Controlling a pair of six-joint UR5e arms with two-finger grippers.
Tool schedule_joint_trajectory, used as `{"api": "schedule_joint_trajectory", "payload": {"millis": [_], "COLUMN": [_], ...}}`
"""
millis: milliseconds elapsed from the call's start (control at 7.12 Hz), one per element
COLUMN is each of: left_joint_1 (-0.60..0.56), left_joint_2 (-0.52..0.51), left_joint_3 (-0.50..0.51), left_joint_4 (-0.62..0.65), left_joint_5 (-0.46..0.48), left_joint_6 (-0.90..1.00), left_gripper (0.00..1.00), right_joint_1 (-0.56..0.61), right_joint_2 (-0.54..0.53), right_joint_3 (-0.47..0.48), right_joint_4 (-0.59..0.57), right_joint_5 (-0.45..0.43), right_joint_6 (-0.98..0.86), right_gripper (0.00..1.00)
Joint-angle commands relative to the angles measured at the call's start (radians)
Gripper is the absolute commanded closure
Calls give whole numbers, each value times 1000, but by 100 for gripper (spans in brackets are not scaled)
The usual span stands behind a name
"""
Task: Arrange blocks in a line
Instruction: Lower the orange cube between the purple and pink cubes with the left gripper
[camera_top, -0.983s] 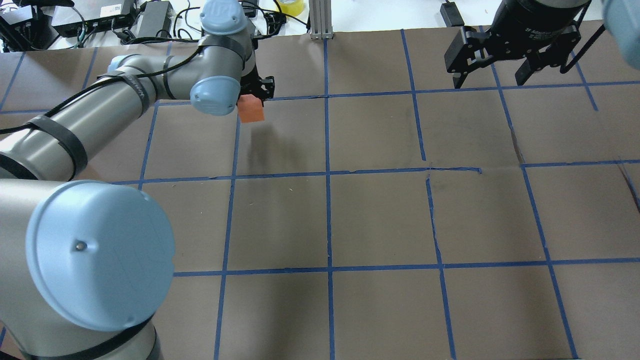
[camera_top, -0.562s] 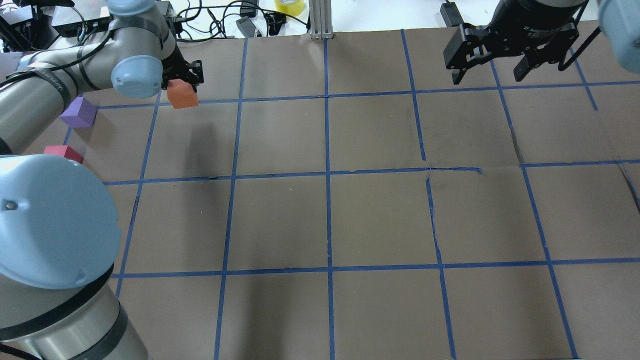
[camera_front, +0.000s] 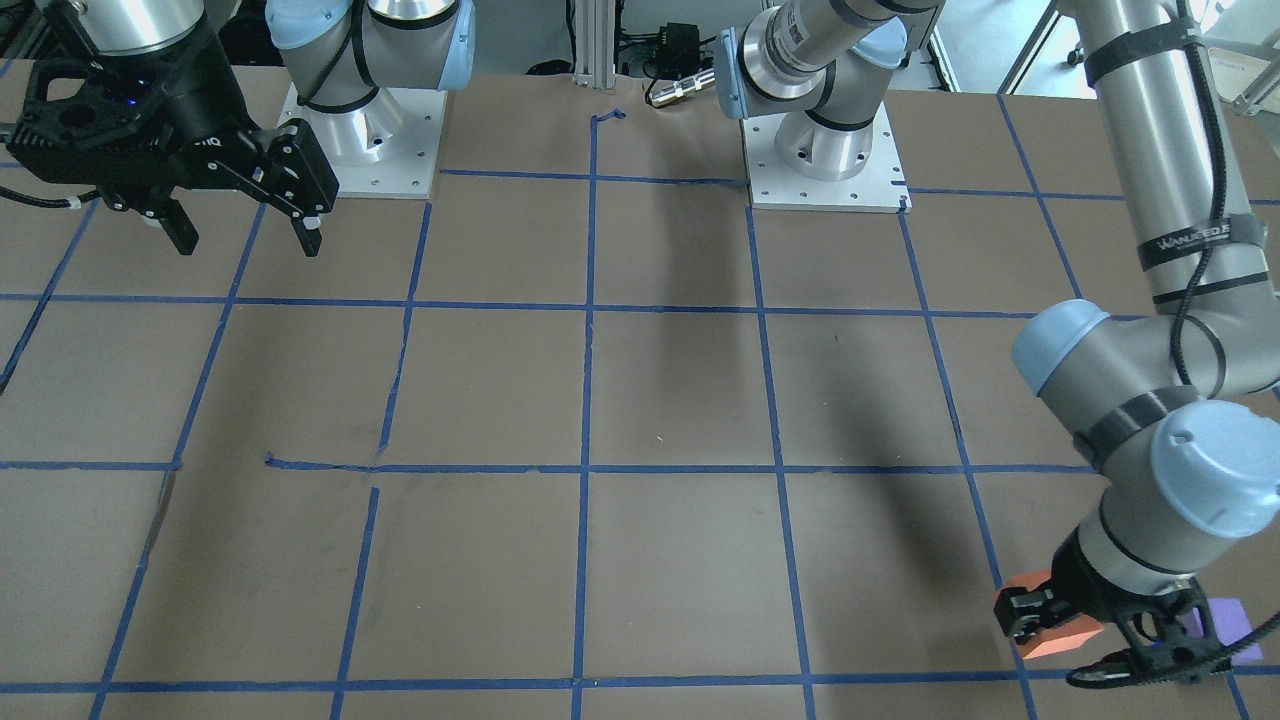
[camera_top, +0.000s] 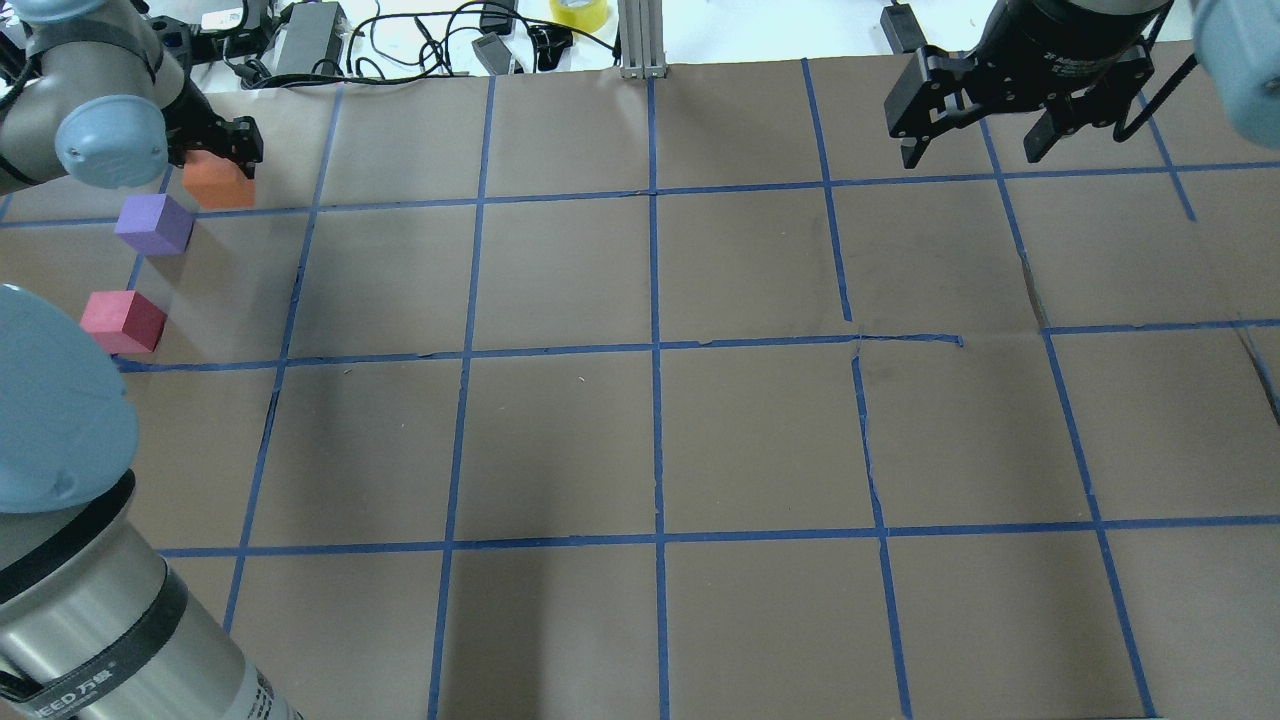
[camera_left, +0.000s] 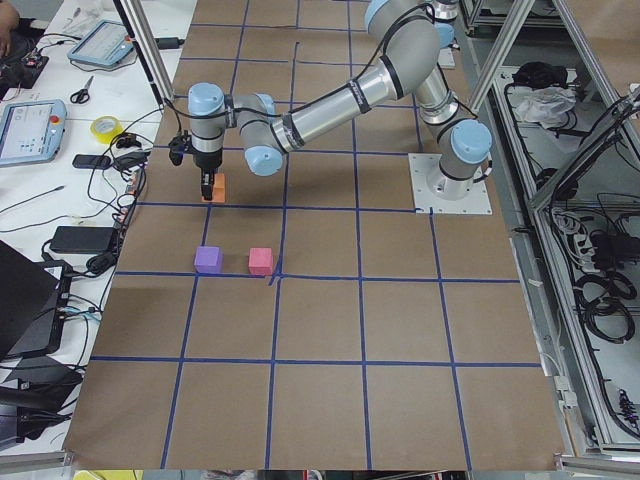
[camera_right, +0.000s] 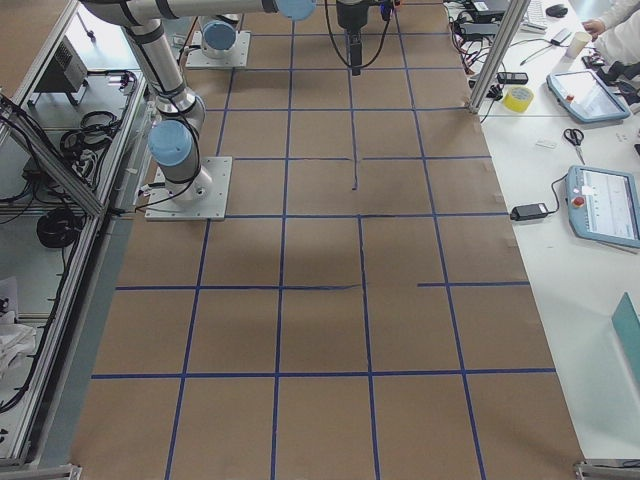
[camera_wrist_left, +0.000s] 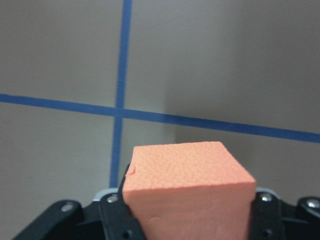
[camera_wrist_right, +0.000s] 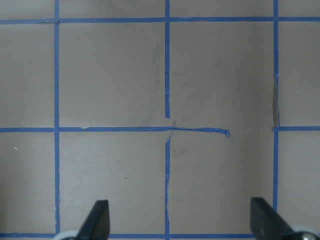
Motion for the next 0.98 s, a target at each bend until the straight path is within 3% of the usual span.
{"api": "schedule_joint_trajectory", "payload": {"millis": [0,281,843], "left_joint_1": [95,208,216], "left_joint_2": [-13,-26,-93], "left_joint_3": [58,63,67], "left_joint_4": [-46,-99,-162], "left_joint_5": [-26,-77,-77], "left_joint_6": [91,216,226], "left_gripper": [100,100,100], "right_joint_1": [0,0,0], "right_joint_2": [0,0,0], "right_joint_3": [1,3,3], "right_joint_4": [-1,-3,-3], "right_joint_5": [1,1,0], "right_joint_6": [0,0,0], "right_gripper": [0,0,0]}}
